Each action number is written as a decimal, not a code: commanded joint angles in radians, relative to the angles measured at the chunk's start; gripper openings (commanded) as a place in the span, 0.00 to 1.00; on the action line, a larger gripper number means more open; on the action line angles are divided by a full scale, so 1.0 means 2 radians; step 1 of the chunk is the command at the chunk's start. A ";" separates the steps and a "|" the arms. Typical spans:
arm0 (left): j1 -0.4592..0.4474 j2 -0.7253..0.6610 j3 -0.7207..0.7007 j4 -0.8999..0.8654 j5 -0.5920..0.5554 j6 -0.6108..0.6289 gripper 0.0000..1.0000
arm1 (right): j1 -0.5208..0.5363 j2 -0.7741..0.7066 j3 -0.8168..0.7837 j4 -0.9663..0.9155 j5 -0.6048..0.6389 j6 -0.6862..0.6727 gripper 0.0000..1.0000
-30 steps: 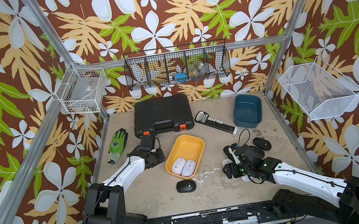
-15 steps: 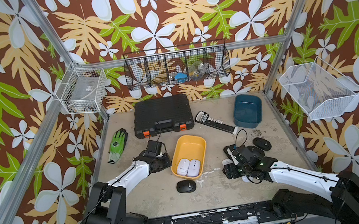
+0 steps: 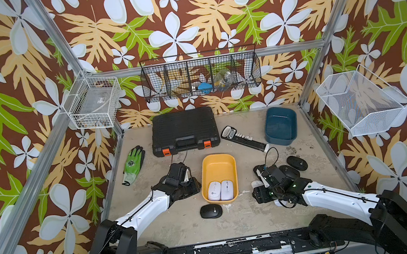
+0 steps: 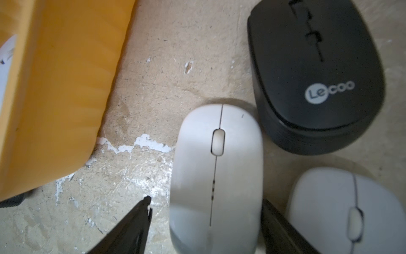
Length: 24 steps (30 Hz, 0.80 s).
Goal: Place the mice by color into the storage box
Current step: Adjust the storage box at the center of the board, then pick up the mouse from the center of the board.
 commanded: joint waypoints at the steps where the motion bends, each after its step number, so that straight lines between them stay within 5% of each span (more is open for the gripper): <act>1: -0.003 -0.010 -0.001 0.010 0.011 0.001 0.42 | 0.000 0.005 0.003 0.013 -0.004 0.004 0.77; 6: -0.002 -0.022 0.005 -0.017 -0.012 0.014 0.48 | 0.001 0.009 0.002 0.020 -0.004 0.007 0.72; 19: 0.014 -0.052 0.022 -0.030 -0.019 0.026 0.89 | 0.001 0.004 0.003 0.018 0.006 0.019 0.53; 24: 0.025 -0.077 0.031 -0.028 -0.026 0.033 0.93 | 0.001 -0.037 0.010 0.010 0.005 0.029 0.45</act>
